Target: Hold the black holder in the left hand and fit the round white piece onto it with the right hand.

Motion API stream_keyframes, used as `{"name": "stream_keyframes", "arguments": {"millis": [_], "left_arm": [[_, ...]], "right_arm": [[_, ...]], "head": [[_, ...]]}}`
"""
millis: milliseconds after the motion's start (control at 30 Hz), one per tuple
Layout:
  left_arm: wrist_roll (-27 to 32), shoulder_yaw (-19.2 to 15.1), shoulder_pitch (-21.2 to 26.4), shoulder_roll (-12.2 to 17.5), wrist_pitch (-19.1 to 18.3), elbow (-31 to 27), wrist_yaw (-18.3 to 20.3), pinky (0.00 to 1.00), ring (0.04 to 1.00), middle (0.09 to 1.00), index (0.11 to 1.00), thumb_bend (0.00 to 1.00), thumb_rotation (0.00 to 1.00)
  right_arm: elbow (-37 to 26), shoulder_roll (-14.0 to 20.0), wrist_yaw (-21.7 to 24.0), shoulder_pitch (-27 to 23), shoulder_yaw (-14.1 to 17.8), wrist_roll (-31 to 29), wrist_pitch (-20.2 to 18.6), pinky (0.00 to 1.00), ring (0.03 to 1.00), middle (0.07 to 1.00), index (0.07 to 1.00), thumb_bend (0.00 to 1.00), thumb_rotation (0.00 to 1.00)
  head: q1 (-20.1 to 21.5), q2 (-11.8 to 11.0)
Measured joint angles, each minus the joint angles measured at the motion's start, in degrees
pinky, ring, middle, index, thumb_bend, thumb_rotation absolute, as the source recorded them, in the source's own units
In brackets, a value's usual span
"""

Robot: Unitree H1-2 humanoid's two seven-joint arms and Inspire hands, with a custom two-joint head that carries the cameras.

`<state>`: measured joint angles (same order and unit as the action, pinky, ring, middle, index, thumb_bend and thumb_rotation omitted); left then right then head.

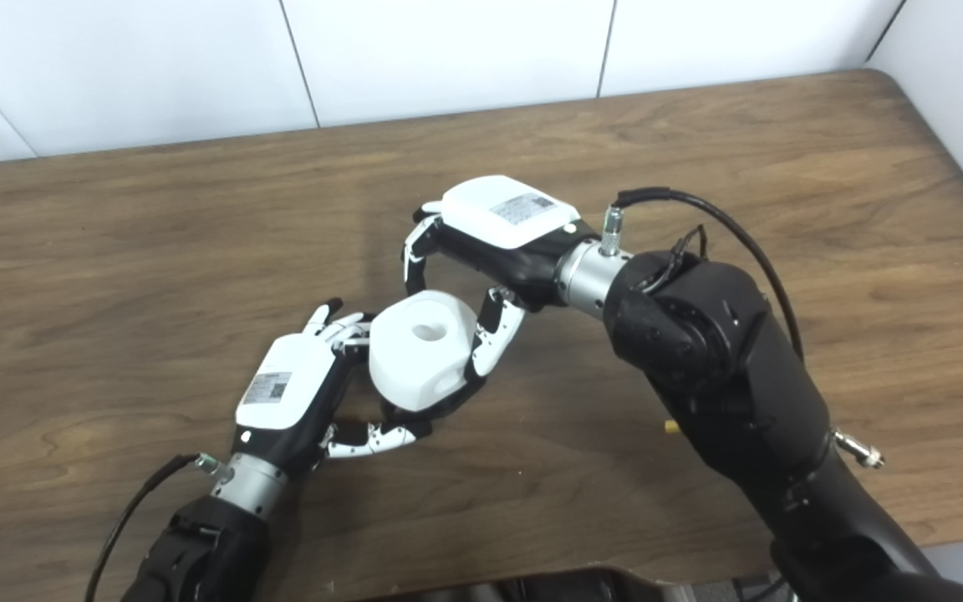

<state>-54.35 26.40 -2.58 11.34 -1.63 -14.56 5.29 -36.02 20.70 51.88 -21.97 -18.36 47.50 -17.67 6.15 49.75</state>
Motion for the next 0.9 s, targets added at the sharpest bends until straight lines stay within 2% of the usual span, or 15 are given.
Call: {"name": "stream_keyframes", "arguments": {"millis": [267,467,900], "left_arm": [[-0.01,0.01,0.01,0.0,0.04,0.01,-0.02,1.0,0.859,0.783,0.486,0.52,0.05],[-0.2,0.06,0.05,0.0,0.13,0.07,-0.13,1.0,0.859,0.782,0.486,0.52,0.05],[-0.33,0.1,0.29,-0.16,0.3,0.44,-0.31,1.0,0.857,0.782,0.487,0.52,0.05]], "right_arm": [[-0.06,-0.2,1.62,-0.88,0.56,-1.32,-2.44,0.84,0.924,0.791,0.483,0.53,0.14],[-1.22,-0.58,2.24,-2.09,1.91,-3.82,-5.16,0.78,0.909,0.79,0.483,0.53,0.14],[-1.17,0.45,1.9,-4.04,2.29,-5.53,-5.15,0.77,0.897,0.775,0.482,0.53,0.14]], "head": [[0.09,-0.26],[-0.09,-0.44],[-0.18,-0.53]]}}
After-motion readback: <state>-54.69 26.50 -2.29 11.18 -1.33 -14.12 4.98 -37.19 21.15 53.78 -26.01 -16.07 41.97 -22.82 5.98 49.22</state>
